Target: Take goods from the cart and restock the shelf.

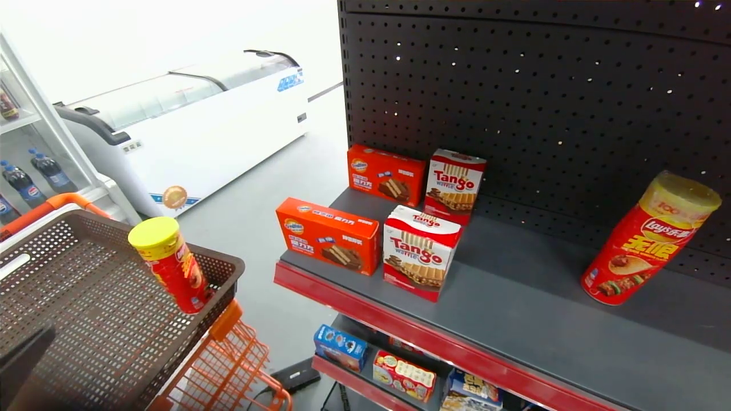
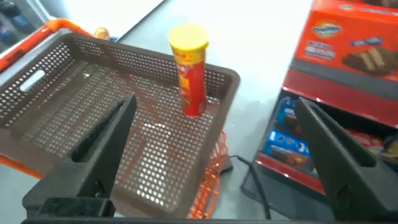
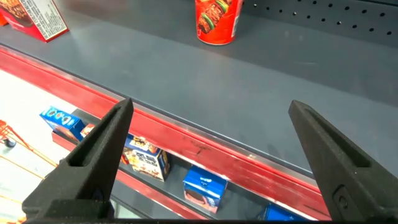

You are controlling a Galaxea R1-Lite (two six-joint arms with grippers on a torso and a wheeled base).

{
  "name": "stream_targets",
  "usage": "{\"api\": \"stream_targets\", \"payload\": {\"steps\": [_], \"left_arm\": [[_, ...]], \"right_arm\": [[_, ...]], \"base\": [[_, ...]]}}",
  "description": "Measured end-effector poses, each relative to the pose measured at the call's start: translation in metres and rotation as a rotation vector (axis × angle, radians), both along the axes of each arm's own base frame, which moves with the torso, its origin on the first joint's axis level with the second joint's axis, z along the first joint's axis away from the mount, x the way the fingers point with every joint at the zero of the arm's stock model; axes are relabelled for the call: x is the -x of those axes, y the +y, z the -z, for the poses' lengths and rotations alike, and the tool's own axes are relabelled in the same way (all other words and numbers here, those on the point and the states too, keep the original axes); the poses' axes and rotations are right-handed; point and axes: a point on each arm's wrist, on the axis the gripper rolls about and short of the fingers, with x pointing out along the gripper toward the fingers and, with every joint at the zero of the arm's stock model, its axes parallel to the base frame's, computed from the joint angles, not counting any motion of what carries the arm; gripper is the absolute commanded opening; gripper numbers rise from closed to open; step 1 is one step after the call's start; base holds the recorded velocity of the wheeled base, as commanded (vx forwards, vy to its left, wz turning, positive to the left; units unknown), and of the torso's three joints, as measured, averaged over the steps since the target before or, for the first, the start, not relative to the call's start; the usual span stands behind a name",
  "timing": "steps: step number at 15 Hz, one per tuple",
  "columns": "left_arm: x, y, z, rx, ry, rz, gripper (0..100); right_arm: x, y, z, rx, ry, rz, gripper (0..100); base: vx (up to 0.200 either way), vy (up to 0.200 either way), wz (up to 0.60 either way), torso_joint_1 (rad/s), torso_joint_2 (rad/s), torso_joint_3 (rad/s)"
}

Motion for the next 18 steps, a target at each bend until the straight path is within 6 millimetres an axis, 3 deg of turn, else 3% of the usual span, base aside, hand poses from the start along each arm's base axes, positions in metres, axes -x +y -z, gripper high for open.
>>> {"api": "stream_targets", "payload": {"steps": [3,9,13,18], "left_arm": [[-0.062,0.015,-0.003,-0.042,0.076,-0.114,100],[-0.15,0.035,0.039,-0.04,0.124,-0.145,100],[-0.186,0.035,0.069,-0.019,0.13,-0.124,100],[-0.215,0.036,0.096,0.0,0.088,-0.116,100]], "right_arm": [[0.0,0.0,0.0,0.0,0.0,0.0,100],[0.0,0.0,0.0,0.0,0.0,0.0,100],[0.0,0.0,0.0,0.0,0.0,0.0,100],[0.0,0.0,0.0,0.0,0.0,-0.001,100]], "base": [[0.0,0.0,0.0,0.0,0.0,0.0],[0.0,0.0,0.0,0.0,0.0,0.0],[0.0,0.0,0.0,0.0,0.0,0.0],[0.0,0.0,0.0,0.0,0.0,0.0]]}}
